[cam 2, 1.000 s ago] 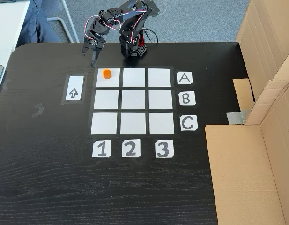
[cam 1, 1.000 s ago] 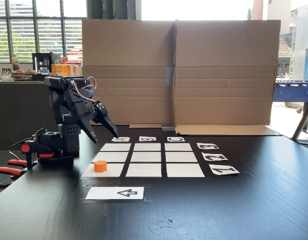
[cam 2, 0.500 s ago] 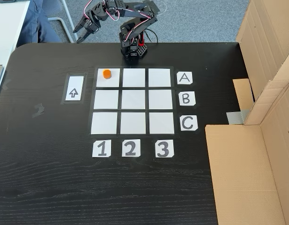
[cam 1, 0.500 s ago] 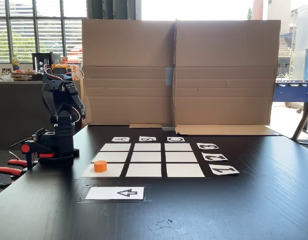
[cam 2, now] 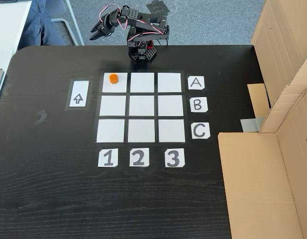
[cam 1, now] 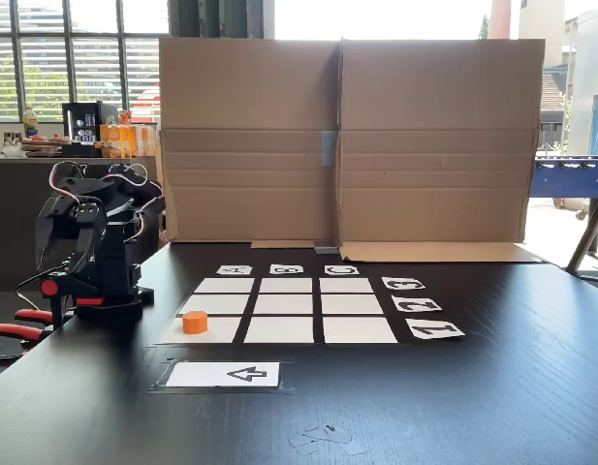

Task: Pick up the round, orange token and place it in the grid on square A1.

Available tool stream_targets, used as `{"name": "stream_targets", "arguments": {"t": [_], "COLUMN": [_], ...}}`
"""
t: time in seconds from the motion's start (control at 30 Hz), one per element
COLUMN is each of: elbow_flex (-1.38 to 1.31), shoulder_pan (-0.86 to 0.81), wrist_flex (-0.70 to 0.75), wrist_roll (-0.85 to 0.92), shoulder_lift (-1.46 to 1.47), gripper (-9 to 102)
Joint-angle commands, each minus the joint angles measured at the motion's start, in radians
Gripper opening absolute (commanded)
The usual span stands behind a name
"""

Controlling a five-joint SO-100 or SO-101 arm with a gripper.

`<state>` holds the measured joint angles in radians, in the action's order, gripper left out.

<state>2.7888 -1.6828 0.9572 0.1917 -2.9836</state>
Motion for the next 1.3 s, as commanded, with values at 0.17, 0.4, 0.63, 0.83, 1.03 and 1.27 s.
{"name": "stream_targets", "arguments": {"t": [0.17, 0.4, 0.63, 0.83, 1.03, 1.27], "elbow_flex": [0.11, 0.21, 0.256, 0.262, 0.267, 0.267], "shoulder_pan": [-0.057, -0.071, -0.077, -0.077, -0.077, -0.081], "wrist_flex": [-0.017, -0.009, 0.038, 0.126, 0.146, 0.152], "wrist_roll": [0.008, 0.002, 0.0, 0.0, -0.017, -0.021], "shoulder_lift": [-0.063, -0.121, -0.16, -0.204, -0.222, -0.236], "gripper": [14, 10, 6, 4, 3, 1]}}
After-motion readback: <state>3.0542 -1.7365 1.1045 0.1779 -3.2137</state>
